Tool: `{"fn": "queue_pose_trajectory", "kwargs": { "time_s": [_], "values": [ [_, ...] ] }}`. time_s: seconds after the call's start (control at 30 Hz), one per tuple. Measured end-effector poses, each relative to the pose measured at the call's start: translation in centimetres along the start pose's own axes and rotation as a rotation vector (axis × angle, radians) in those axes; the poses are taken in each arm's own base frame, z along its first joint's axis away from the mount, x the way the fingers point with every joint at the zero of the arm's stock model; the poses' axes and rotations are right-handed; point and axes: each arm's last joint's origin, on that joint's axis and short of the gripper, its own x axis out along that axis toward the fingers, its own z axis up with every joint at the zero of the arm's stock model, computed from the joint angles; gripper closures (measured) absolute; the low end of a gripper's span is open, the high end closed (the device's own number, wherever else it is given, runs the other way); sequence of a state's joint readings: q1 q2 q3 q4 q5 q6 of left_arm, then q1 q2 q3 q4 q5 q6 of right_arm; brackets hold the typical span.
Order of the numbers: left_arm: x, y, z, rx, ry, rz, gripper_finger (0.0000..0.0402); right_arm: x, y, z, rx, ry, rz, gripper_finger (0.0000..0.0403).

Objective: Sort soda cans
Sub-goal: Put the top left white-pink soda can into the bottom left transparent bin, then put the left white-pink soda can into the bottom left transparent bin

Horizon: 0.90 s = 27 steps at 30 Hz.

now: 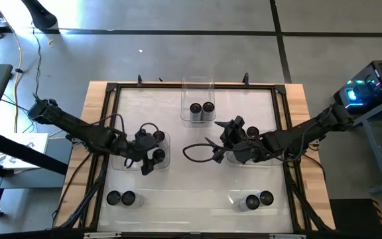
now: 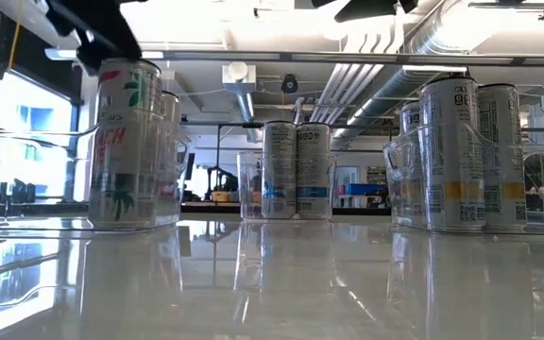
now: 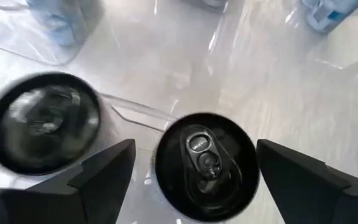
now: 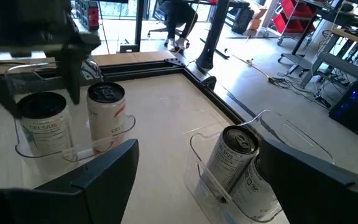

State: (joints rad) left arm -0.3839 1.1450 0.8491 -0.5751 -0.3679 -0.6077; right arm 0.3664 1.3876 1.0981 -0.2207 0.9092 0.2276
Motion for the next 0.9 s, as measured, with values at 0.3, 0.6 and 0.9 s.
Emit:
{"fn": "queue_pose_trajectory", "kwargs": {
  "time_s": [0.3, 0.6, 0.9],
  "values": [
    [-6.2, -0.5, 3.4, 0.062, 0.035, -0.056, 0.0072, 0.9, 0.2, -0.4, -0.023, 0.018, -0.014, 0.0073],
    [-10.7, -3.8, 1.1, 0.036, 0.427, -0.027, 0.0082, 2.0, -0.2, -0.5, -0.042, 0.026, -0.049, 0.0073],
    [-10.0, -10.2, -5.1, -0.193, 0.934, 0.049, 0.0082, 2.0, -0.1, 0.1, -0.122, -0.019, -0.050, 0.0073]
  ]
}}
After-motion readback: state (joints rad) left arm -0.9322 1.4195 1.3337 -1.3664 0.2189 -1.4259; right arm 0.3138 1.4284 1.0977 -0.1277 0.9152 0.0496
